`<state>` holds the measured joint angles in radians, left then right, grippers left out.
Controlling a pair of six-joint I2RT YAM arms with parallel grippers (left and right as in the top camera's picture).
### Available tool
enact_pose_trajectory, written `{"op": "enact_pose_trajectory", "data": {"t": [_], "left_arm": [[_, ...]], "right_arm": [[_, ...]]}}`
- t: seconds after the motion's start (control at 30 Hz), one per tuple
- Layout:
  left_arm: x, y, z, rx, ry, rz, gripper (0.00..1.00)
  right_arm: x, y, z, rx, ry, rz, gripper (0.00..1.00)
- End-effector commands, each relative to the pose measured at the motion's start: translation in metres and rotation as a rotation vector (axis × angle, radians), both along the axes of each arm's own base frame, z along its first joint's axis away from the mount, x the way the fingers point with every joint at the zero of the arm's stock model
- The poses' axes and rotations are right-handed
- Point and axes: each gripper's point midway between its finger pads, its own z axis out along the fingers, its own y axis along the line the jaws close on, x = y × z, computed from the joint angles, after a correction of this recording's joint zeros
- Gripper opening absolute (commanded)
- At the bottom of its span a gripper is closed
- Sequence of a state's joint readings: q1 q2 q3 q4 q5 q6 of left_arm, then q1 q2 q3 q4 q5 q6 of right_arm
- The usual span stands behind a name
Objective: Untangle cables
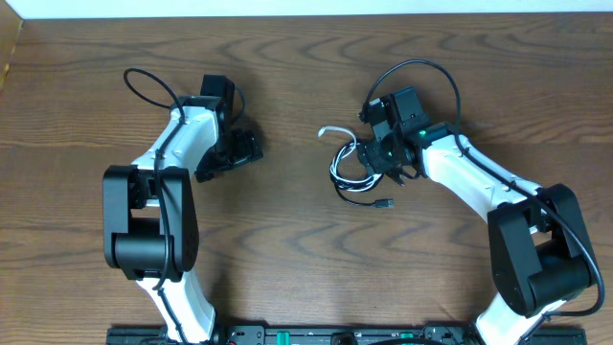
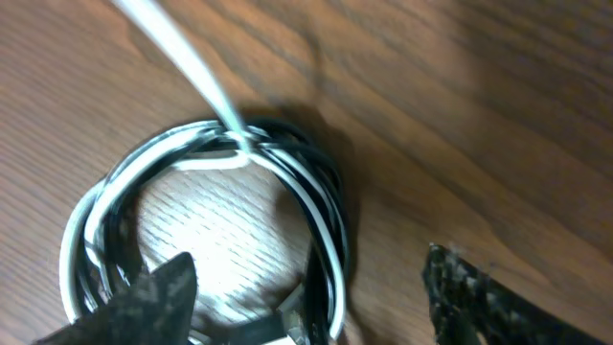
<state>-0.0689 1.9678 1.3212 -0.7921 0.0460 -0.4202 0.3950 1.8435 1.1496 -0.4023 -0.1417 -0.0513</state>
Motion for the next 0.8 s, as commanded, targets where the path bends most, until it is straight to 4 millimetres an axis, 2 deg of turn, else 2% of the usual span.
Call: {"op": "enact_pose_trajectory", "data": {"t": [0.0, 0.1, 0.27, 0.57, 0.63, 0.7, 0.73, 0.77], "left_arm": [[0.007, 0.002, 0.009, 0.011, -0.027, 0.001, 0.98], [0.007, 0.002, 0.009, 0.011, -0.027, 0.001, 0.98], [0.007, 0.002, 0.009, 0.011, -0.027, 0.001, 0.98], [0.007, 0.002, 0.009, 0.011, -0.027, 0.001, 0.98], [0.007, 0.002, 0.009, 0.011, -0.027, 0.001, 0.98], [0.007, 0.002, 0.009, 0.011, -0.027, 0.001, 0.98], [0.007, 0.002, 0.009, 0.011, -0.027, 0.001, 0.98], [0.007, 0.002, 0.009, 0.011, -0.027, 0.001, 0.98]], "right_arm": [[0.000, 0.017, 0.008, 0.099, 0.019, 0.011, 0.80], [-0.002, 0.030, 0.010, 0.132, 0.013, 0.043, 0.91], [-0.005, 0.042, 0.006, 0.125, 0.004, 0.083, 0.99], [-0.001, 0.050, -0.012, 0.121, -0.003, 0.107, 0.97], [0.000, 0.050, -0.012, 0.122, -0.005, 0.107, 0.92], [0.002, 0.051, -0.011, 0.125, -0.012, 0.108, 0.77], [0.003, 0.051, -0.010, 0.127, -0.018, 0.108, 0.67], [0.004, 0.052, -0.010, 0.129, -0.024, 0.108, 0.47]]}}
